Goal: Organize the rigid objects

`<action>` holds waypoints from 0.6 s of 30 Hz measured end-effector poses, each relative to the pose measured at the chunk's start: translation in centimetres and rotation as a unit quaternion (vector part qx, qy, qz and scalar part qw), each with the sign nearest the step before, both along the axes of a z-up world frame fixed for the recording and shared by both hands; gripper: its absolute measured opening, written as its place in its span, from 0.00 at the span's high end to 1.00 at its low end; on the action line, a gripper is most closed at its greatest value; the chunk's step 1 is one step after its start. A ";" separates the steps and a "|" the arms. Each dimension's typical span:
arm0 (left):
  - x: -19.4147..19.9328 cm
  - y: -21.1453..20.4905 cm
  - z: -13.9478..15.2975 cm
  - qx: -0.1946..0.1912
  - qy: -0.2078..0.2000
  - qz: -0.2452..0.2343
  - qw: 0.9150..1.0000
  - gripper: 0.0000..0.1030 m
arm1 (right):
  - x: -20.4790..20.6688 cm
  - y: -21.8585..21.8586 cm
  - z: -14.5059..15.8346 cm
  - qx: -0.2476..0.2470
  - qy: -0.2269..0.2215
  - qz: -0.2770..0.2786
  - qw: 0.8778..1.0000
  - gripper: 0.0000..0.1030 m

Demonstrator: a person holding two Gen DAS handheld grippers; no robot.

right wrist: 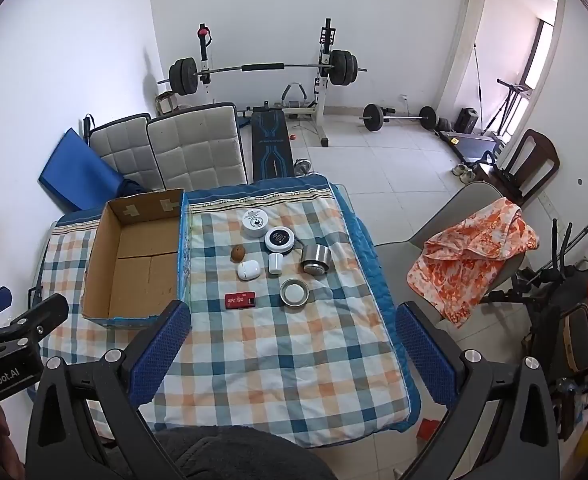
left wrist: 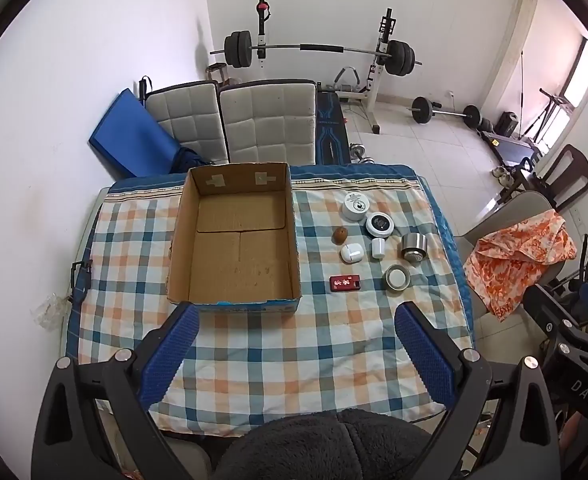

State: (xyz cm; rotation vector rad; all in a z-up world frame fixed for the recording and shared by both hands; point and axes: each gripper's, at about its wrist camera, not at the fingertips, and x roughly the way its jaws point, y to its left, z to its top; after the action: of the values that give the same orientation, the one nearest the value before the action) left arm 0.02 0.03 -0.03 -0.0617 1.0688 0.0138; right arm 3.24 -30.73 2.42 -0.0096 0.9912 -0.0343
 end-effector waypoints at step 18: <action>0.2 0.1 0.3 0.007 -0.010 0.002 1.000 0.03 | -0.1 0.0 0.3 -0.008 -0.003 -0.001 1.000 0.00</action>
State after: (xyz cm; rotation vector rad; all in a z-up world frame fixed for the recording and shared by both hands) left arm 0.26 0.12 0.25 -0.0517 1.0491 0.0233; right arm 3.18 -30.72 2.68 -0.0238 0.9844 -0.0438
